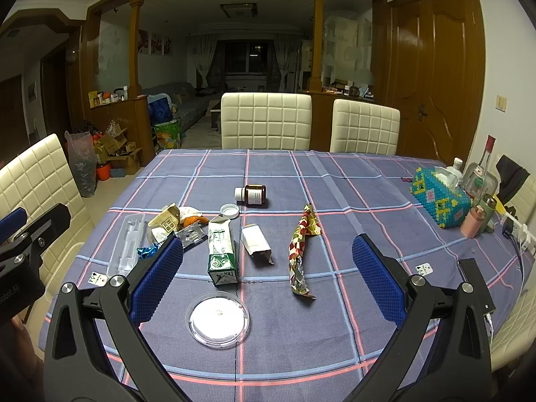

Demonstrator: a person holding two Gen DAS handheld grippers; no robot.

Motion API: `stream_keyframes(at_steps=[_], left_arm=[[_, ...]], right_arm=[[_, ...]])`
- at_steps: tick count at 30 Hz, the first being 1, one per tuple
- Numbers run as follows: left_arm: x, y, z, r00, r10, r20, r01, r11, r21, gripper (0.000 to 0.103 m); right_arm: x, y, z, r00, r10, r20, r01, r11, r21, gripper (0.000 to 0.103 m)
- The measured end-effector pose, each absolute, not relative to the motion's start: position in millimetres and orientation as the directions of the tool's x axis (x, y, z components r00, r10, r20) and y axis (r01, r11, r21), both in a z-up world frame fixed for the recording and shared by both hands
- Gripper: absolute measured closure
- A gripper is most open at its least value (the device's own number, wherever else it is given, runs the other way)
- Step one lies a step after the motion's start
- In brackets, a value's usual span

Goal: Collect trash

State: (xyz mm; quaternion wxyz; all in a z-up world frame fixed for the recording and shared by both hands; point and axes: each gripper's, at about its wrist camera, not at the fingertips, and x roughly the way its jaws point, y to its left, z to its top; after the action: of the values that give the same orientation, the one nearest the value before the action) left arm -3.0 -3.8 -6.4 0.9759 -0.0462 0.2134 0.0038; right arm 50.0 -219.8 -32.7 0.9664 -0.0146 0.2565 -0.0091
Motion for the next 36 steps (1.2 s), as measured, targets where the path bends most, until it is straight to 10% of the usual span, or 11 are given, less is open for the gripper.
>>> stream_keyframes(at_steps=[36], left_arm=[[1.3,-4.1,-11.5,0.904,-0.014,-0.427,-0.027,0.996,-0.091,0.006]], right_arm=[[50.1,-219.7,-33.1,0.867,-0.024,-0.497,0.008,0.999,-0.034,0.004]])
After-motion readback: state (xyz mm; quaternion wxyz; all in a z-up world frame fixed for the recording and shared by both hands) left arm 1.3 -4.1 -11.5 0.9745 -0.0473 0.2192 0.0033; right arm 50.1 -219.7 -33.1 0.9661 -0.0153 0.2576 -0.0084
